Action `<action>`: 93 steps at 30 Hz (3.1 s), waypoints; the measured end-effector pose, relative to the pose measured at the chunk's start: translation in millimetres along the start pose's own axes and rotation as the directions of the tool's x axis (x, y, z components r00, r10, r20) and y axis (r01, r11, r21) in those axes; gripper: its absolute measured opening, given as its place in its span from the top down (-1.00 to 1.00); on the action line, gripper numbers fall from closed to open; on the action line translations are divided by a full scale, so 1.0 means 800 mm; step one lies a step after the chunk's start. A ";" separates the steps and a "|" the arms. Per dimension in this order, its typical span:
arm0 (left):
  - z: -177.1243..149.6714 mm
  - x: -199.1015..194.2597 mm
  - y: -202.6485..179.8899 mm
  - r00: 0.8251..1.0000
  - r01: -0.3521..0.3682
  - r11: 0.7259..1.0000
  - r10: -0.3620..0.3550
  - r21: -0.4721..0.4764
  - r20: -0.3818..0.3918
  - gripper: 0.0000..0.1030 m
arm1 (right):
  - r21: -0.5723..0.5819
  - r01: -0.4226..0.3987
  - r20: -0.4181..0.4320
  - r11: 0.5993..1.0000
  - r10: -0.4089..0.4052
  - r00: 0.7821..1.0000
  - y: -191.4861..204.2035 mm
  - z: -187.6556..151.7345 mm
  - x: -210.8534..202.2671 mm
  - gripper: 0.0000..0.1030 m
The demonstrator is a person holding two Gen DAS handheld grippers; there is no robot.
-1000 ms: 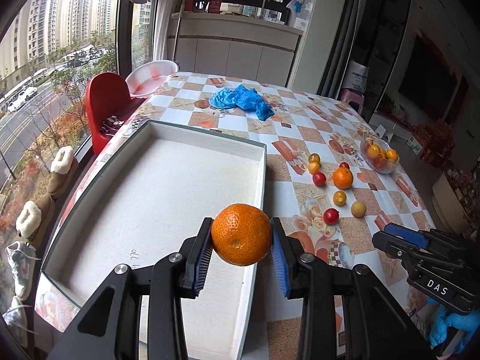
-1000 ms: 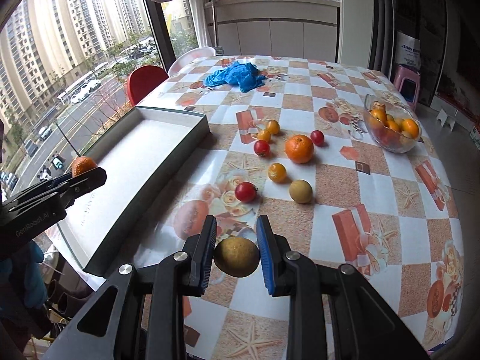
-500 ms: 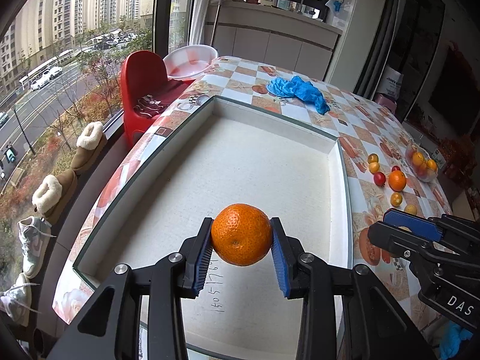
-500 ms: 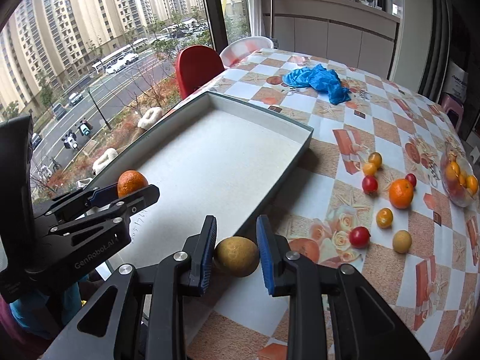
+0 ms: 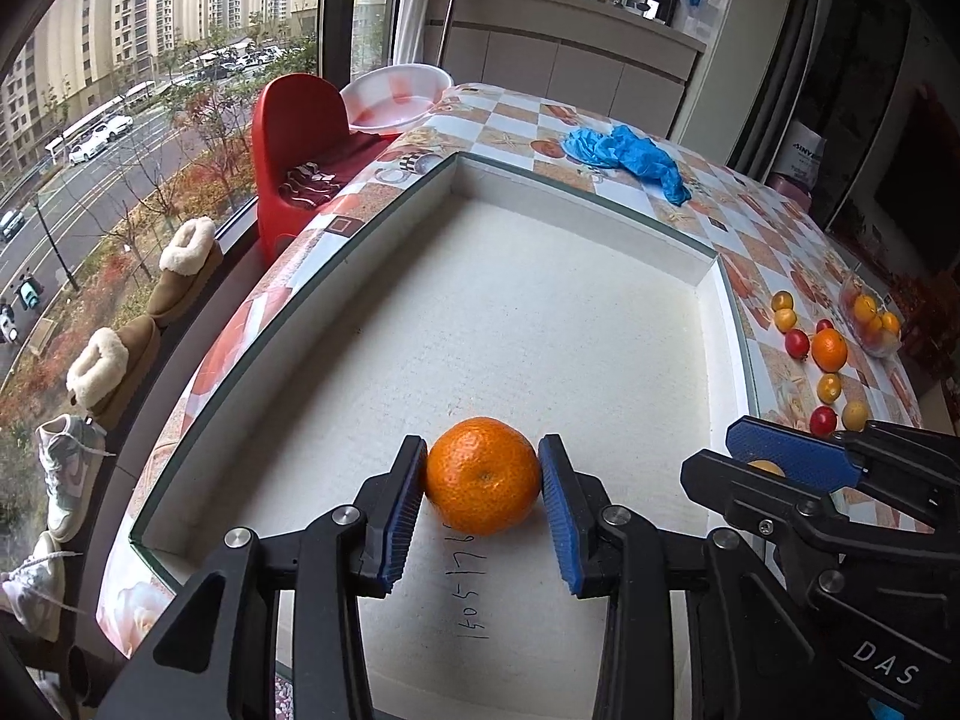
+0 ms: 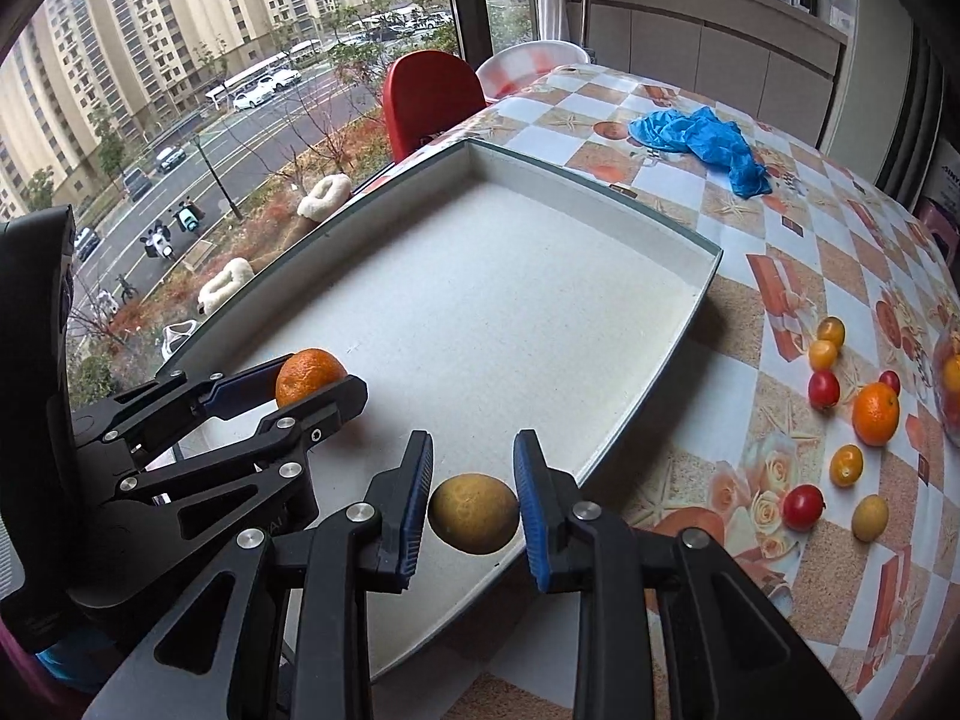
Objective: Organize fruits
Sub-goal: 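Lower the orange and yellow fruit into the white tray while opening both tools, then grasp the red tomato with the left tool while the right tool moves toward a yellow fruit, then grasp the second round yellow fruit with the right tool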
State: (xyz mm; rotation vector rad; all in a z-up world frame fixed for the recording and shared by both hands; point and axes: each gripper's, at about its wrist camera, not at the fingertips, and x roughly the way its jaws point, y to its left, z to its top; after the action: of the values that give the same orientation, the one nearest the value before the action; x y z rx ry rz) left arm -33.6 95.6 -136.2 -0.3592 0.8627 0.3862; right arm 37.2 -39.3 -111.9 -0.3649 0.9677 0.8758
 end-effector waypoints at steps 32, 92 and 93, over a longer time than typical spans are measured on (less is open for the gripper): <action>0.002 -0.023 -0.089 0.999 -0.016 0.990 0.011 0.143 0.031 -0.68 | 0.215 0.212 0.004 0.953 -0.218 0.976 -0.168 -0.079 -0.046 -1.00; -0.016 0.047 -0.253 0.986 0.129 0.929 -0.083 0.346 -0.143 0.51 | 0.242 0.275 -0.036 0.931 -0.274 0.961 -0.266 -0.128 -0.046 -1.00; -0.019 0.044 -0.248 0.986 0.127 0.931 -0.083 0.343 -0.142 0.51 | 0.247 0.278 -0.037 0.928 -0.278 0.960 -0.267 -0.122 -0.042 -1.00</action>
State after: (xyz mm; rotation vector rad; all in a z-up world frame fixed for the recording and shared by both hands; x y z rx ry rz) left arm 69.5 -78.0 -143.4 -0.0970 1.0109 0.1047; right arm 140.4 -247.9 -157.9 -0.2772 0.9869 0.4875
